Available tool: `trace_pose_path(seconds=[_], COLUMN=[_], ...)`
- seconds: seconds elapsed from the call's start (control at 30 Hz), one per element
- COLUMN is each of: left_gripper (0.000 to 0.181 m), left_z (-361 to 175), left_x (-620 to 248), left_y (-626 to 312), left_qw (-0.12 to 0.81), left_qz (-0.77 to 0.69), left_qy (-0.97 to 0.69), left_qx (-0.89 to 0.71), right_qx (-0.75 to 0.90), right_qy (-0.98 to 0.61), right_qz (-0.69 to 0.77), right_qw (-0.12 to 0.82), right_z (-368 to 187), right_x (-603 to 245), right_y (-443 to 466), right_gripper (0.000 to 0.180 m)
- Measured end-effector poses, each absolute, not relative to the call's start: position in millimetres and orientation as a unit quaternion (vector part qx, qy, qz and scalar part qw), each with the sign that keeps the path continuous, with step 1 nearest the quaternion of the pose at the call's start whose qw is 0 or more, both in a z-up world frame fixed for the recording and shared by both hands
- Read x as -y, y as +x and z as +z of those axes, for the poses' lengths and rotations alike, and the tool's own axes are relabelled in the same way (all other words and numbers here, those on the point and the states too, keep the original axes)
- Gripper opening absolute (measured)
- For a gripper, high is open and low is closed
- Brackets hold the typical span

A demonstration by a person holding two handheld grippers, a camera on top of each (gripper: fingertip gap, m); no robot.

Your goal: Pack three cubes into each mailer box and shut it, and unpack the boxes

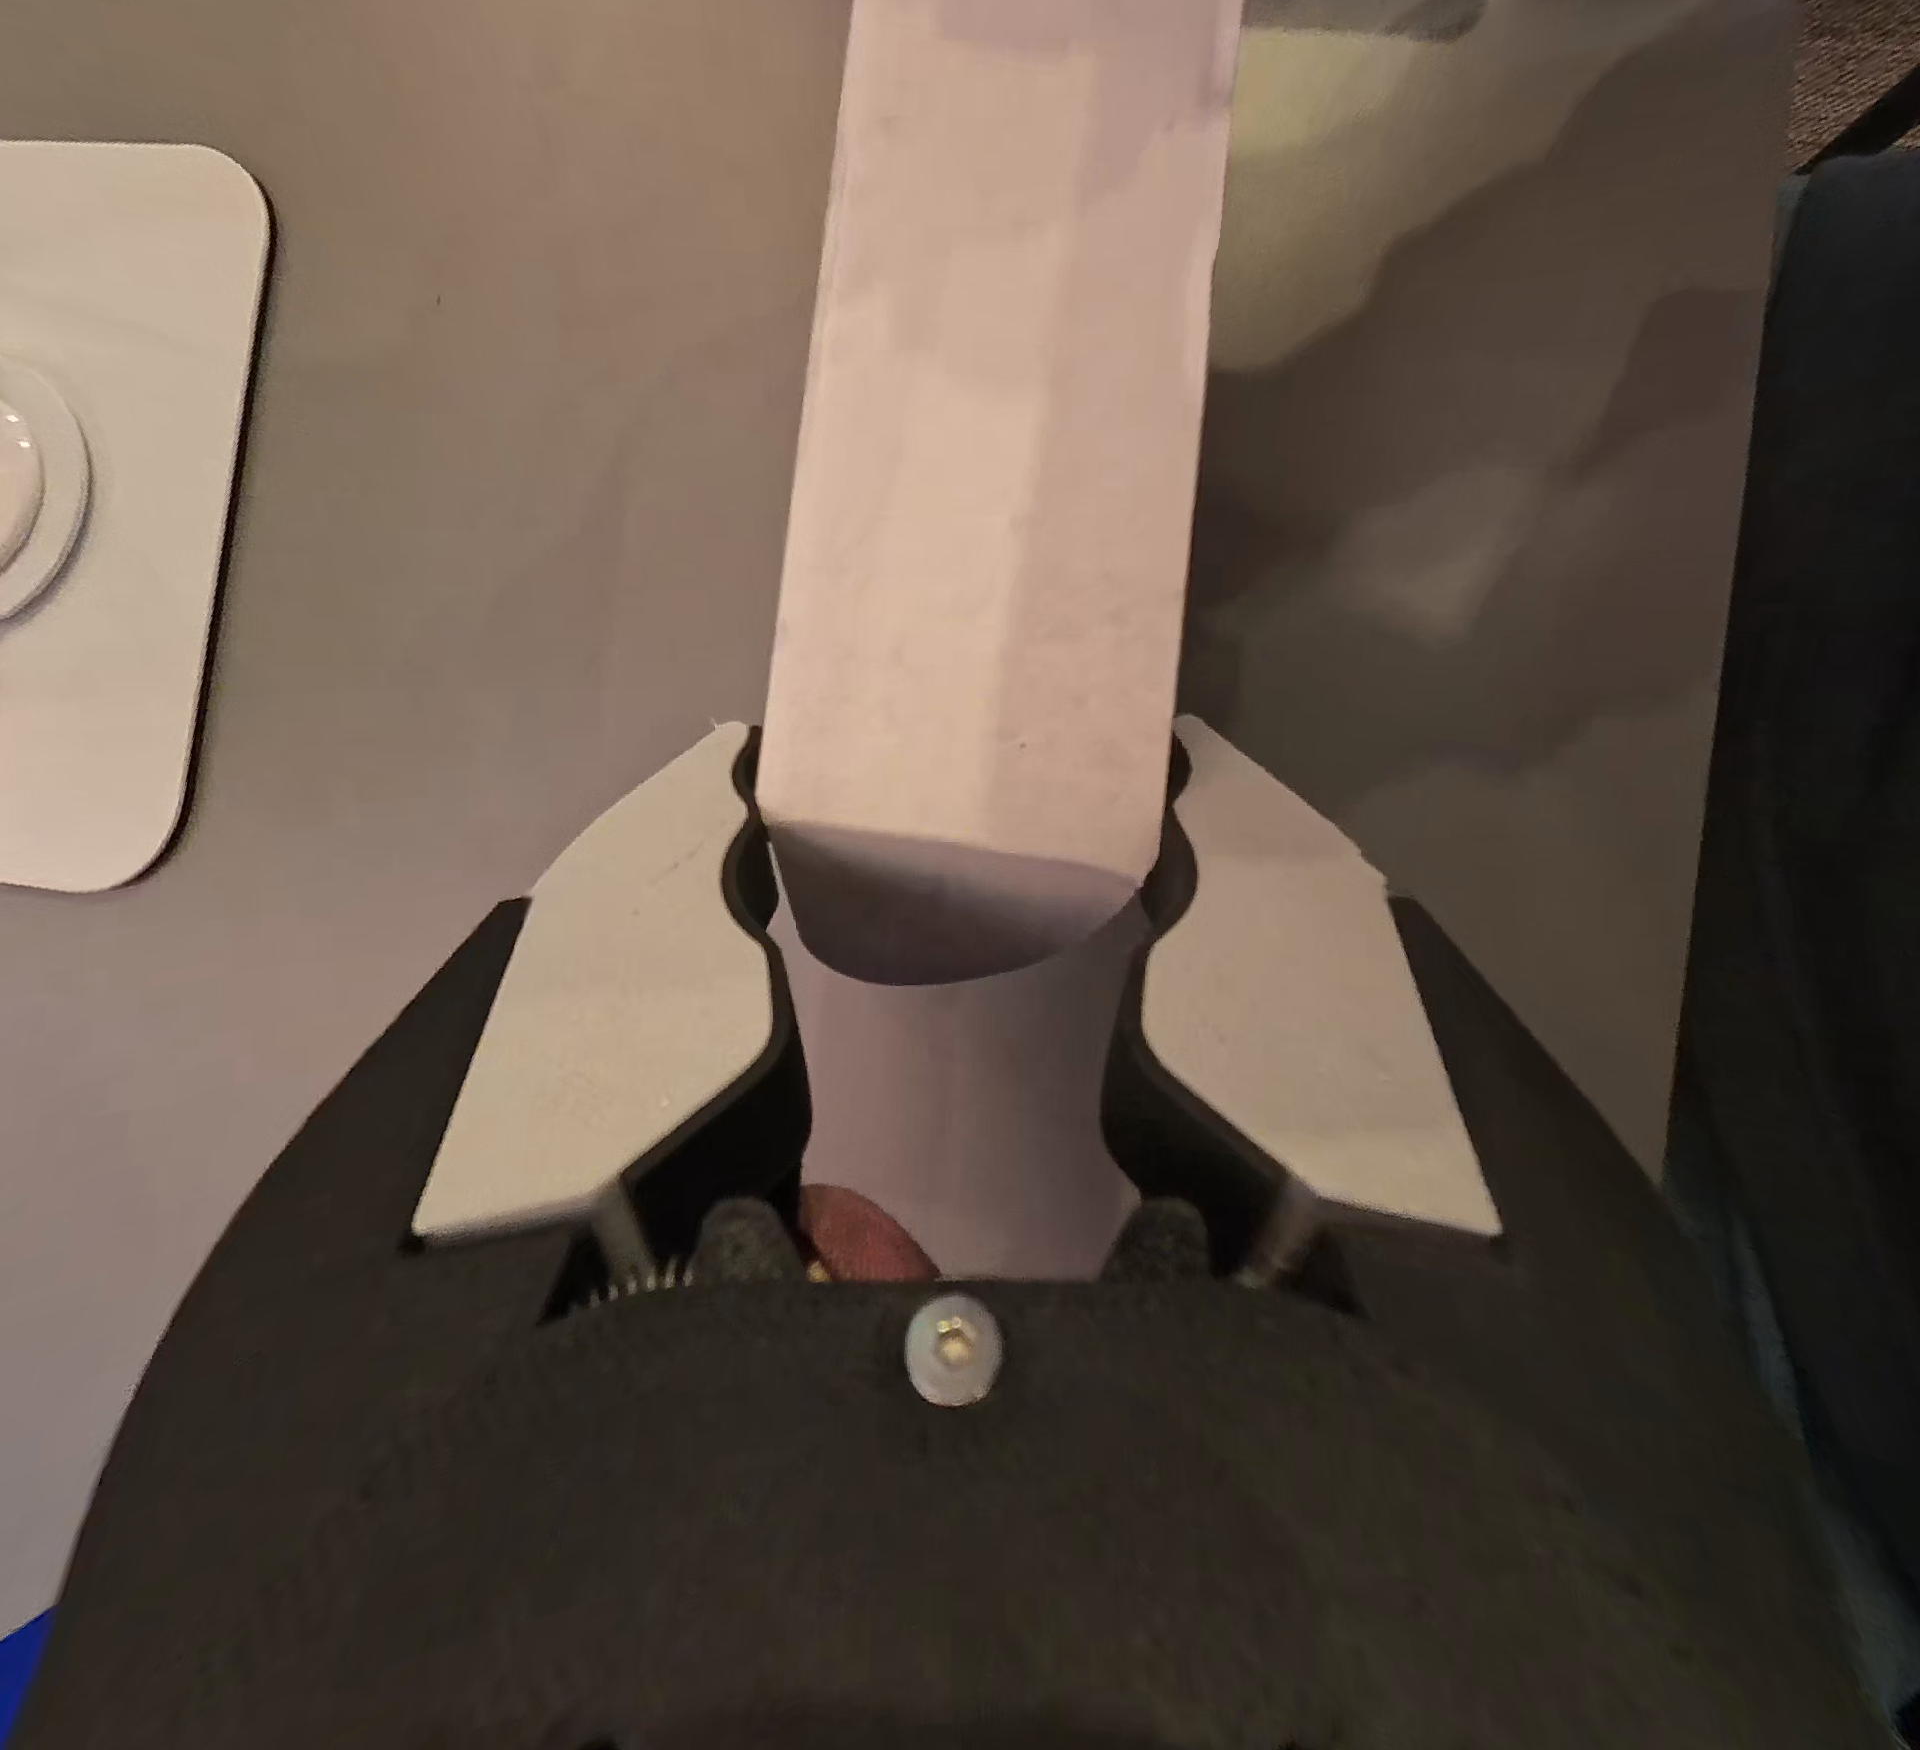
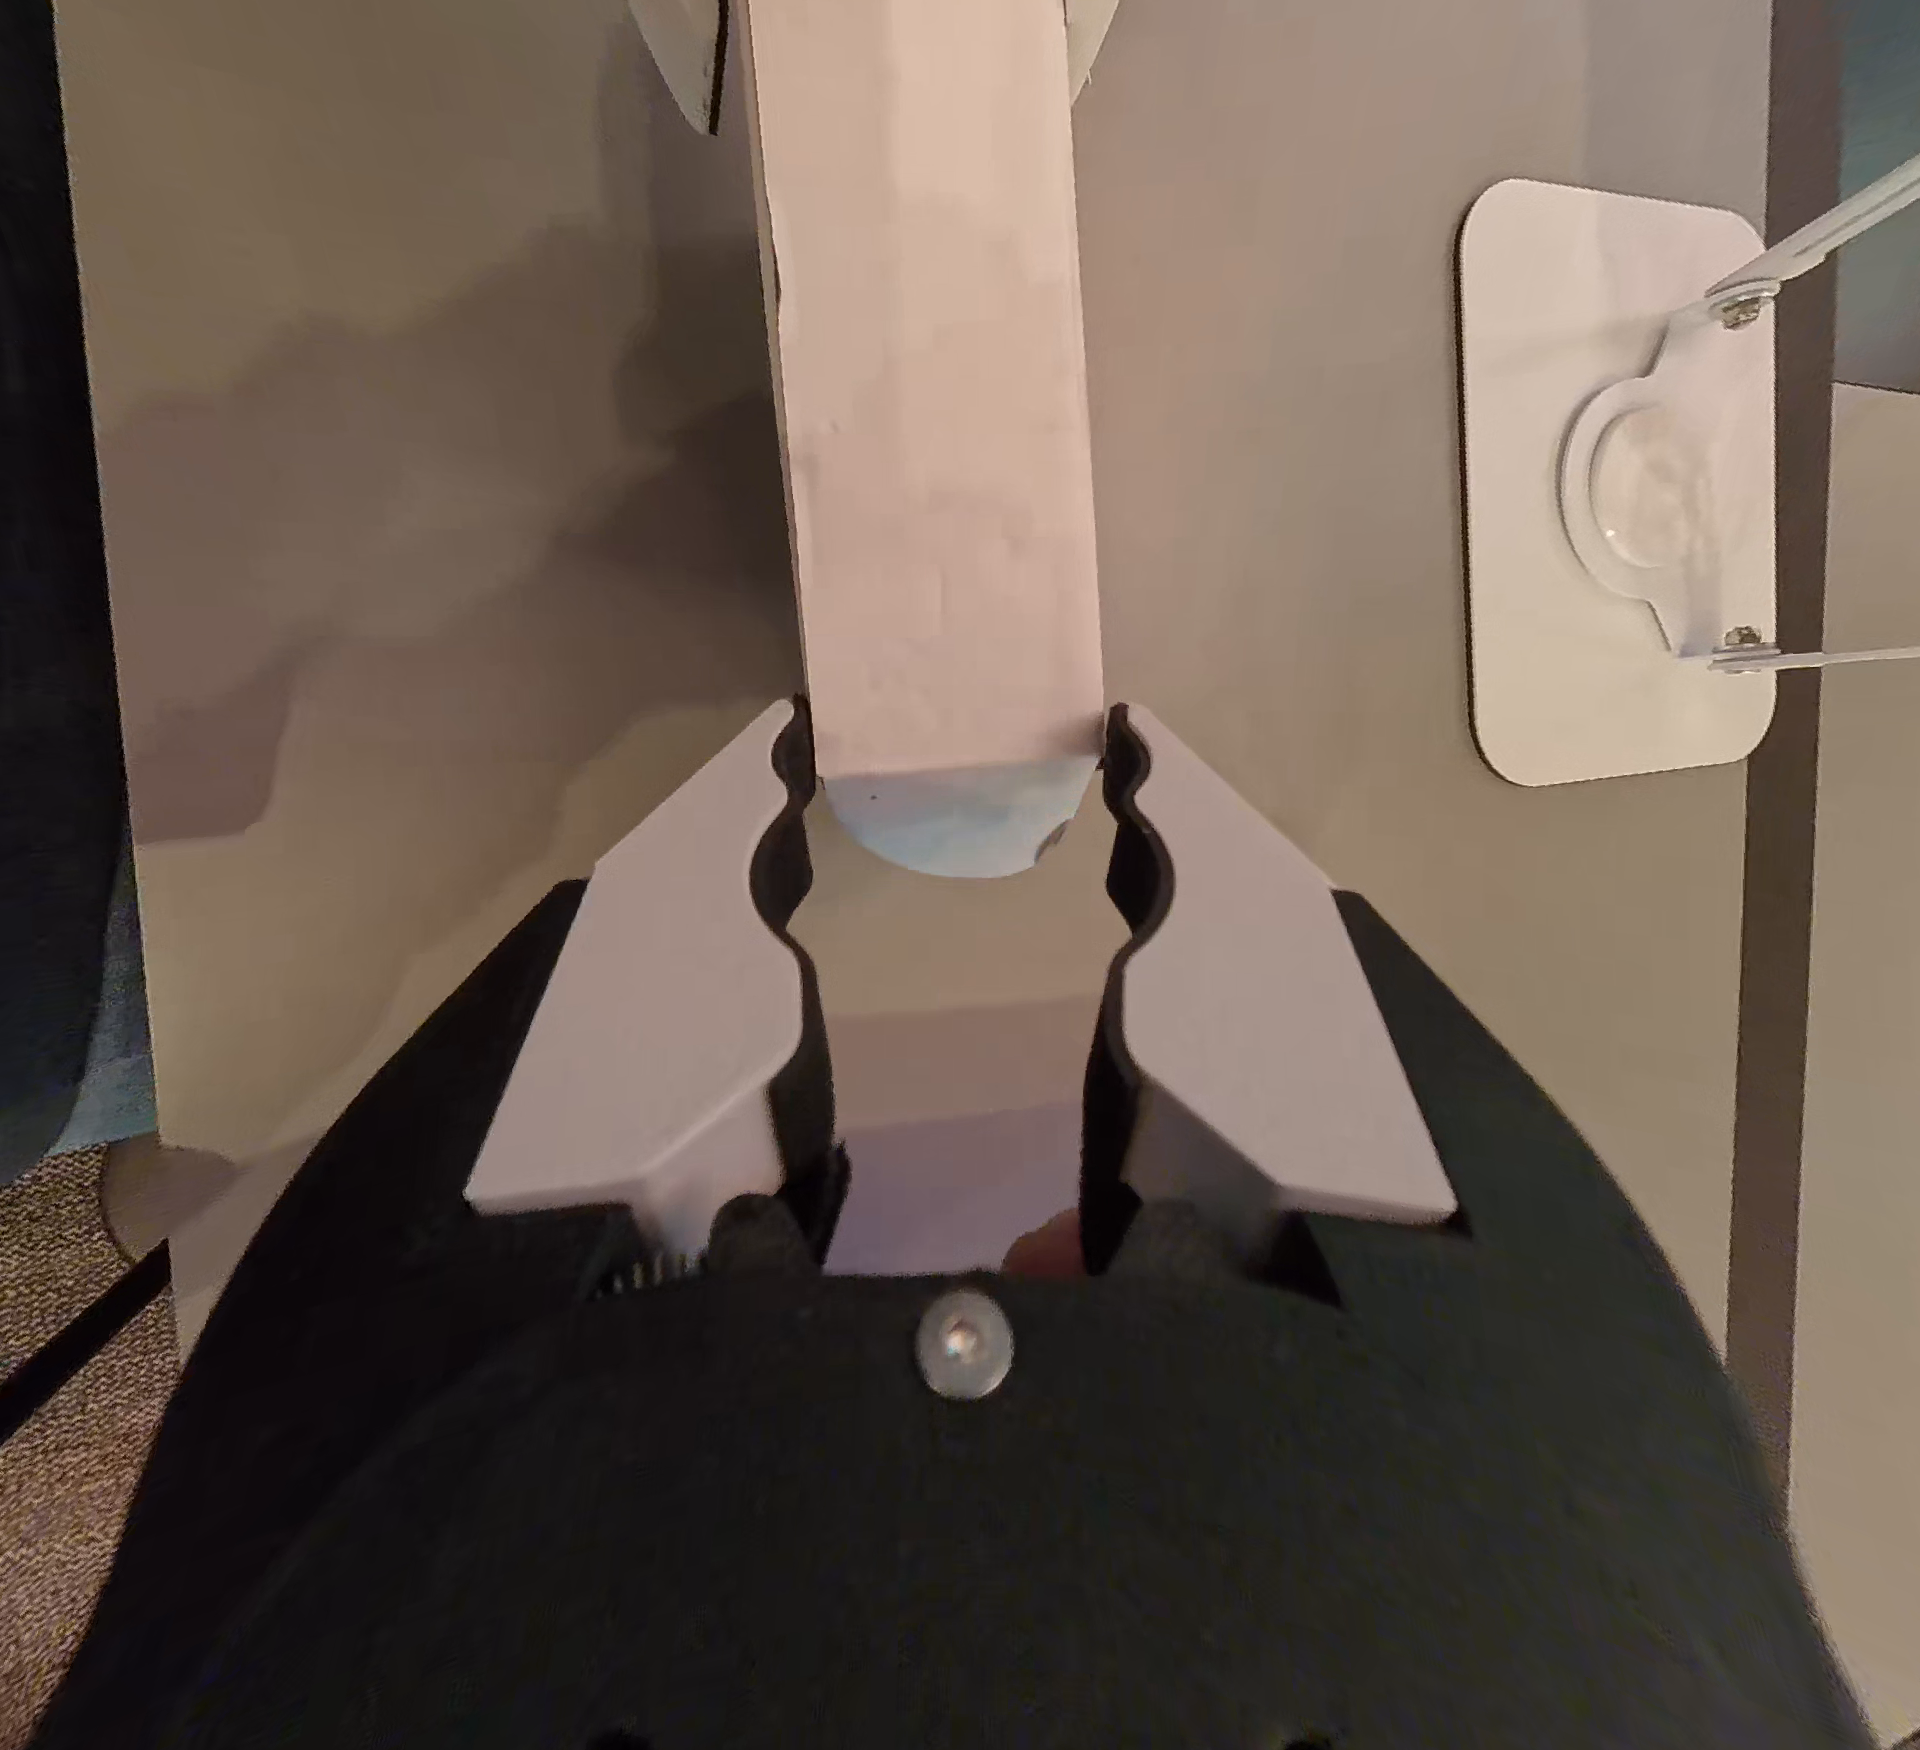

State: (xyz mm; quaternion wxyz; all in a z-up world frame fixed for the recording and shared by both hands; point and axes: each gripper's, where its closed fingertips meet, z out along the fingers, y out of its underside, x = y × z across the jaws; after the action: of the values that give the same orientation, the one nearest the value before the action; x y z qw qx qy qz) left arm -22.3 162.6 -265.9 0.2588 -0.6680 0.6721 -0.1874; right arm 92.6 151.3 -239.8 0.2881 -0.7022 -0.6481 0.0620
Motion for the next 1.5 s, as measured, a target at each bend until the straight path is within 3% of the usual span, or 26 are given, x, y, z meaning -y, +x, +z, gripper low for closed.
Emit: trace_pose_path(seconds=[0.23,0.73,0.77,0.83,1.0,1.3,1.5], left_gripper=[0.069,0.067,0.067,0.065,0.064,0.064,0.066], left_z=[-266,-266,-267,-267,-267,-267,-267], left_x=[-160,-157,-158,-158,-158,-158,-159], left_y=[-20,-21,-22,-21,-20,-19,-19], left_qw=[0.250,0.252,0.252,0.255,0.250,0.252,0.257], left_qz=[-0.194,-0.195,-0.194,-0.194,-0.189,-0.190,-0.192], left_qy=[-0.665,-0.650,-0.649,-0.645,-0.646,-0.641,-0.645], left_qx=[-0.677,-0.690,-0.691,-0.694,-0.696,-0.700,-0.694], right_qx=[0.645,0.504,0.475,0.401,0.400,0.390,0.396], right_qy=[-0.712,-0.771,-0.779,-0.780,-0.792,-0.779,-0.783], right_qz=[0.099,0.330,0.345,0.400,0.374,0.328,0.315], right_qw=[0.260,0.207,0.222,0.267,0.271,0.366,0.363], right_z=[-240,-218,-213,-192,-212,-203,-205], right_x=[-149,-150,-157,-174,-172,-187,-184], right_y=[95,91,91,88,85,89,89], right_gripper=[0.054,0.049,0.043,0.009,0.024,0.008,0.007])
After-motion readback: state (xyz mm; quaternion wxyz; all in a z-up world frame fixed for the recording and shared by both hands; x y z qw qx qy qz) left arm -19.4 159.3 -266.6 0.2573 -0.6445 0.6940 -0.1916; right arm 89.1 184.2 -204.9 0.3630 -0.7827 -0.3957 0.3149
